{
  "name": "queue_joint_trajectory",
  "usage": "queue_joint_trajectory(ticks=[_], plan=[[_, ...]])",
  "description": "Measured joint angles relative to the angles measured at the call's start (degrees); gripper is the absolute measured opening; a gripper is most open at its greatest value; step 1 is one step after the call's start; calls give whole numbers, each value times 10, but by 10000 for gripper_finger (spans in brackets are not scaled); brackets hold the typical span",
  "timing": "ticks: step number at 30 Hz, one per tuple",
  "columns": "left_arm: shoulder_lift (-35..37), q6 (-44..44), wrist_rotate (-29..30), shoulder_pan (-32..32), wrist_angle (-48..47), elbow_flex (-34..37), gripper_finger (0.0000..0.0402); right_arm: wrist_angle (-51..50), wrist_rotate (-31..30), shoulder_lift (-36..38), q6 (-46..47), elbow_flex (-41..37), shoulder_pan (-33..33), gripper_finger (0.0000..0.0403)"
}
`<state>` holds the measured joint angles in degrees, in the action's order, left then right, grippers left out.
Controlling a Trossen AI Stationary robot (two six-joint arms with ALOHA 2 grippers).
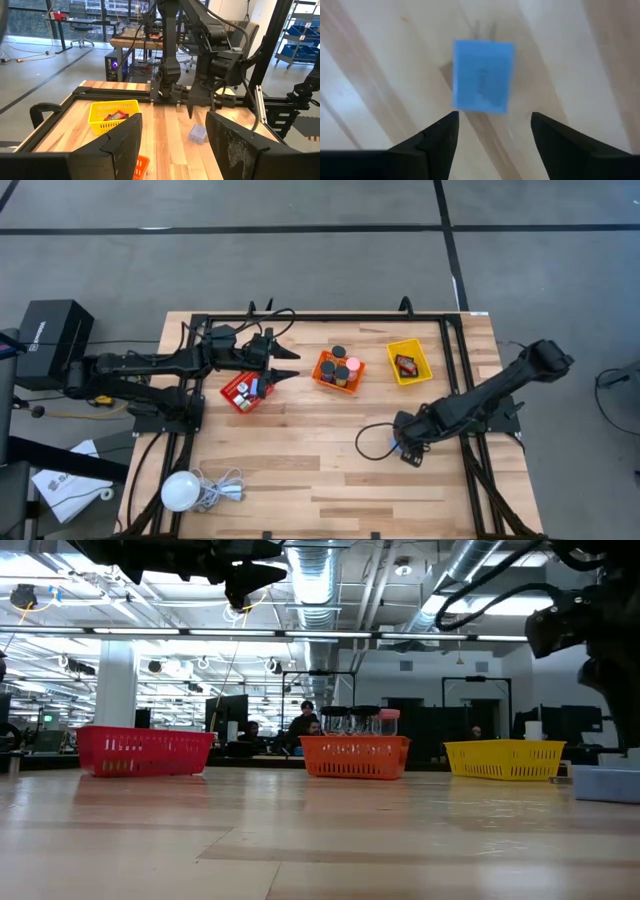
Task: Pick & Place Office items
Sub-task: Put the light blue charger adapter into the red basket
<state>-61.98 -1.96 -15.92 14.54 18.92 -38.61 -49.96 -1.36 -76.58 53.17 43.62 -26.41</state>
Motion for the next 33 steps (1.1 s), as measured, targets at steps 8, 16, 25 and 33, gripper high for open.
queue_joint_trajectory(ticks=[8,16,25,33], plan=[[0,0,-11,0,-1,0,214,57,42,-52,-65,7,16,240],[0,0,-14,0,-5,0,214,37,29,-105,-97,46,42,240],[0,0,-14,0,-6,0,214,-1,33,-142,-97,48,55,240],[0,1,-14,0,-8,0,214,5,37,-187,-104,49,64,240]])
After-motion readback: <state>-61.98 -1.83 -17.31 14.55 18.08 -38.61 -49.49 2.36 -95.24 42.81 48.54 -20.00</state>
